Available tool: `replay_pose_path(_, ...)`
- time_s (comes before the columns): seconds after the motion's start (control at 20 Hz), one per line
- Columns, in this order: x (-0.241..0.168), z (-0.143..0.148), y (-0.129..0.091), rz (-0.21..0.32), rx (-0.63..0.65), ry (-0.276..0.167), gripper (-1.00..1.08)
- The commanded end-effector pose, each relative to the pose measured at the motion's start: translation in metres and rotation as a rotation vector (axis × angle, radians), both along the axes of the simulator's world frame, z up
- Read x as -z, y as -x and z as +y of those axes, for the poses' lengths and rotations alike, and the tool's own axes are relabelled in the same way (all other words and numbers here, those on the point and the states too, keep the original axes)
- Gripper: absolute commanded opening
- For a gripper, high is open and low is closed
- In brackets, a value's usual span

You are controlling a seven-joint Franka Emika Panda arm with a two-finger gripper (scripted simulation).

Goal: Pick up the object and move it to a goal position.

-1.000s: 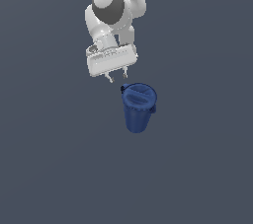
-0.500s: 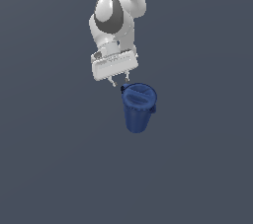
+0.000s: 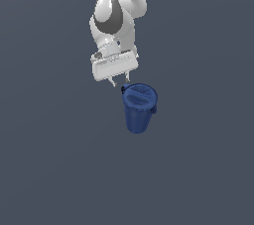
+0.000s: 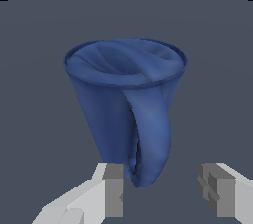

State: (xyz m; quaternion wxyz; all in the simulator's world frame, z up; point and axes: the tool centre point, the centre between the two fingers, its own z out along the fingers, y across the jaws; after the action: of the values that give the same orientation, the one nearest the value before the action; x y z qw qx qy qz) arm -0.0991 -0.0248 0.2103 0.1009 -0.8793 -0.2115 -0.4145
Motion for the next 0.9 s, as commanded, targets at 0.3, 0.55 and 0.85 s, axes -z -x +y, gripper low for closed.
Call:
replay_pose_path(0.3, 0.004, 0.002, -0.004, 0.000, 0.000, 0.001, 0.28)
replay_pose_path(0.55, 0.012, 0.006, -0.012, 0.000, -0.001, 0.002, 0.28)
replay_pose_path(0.85, 0.018, 0.009, -0.018, -0.001, -0.001, 0.003, 0.28)
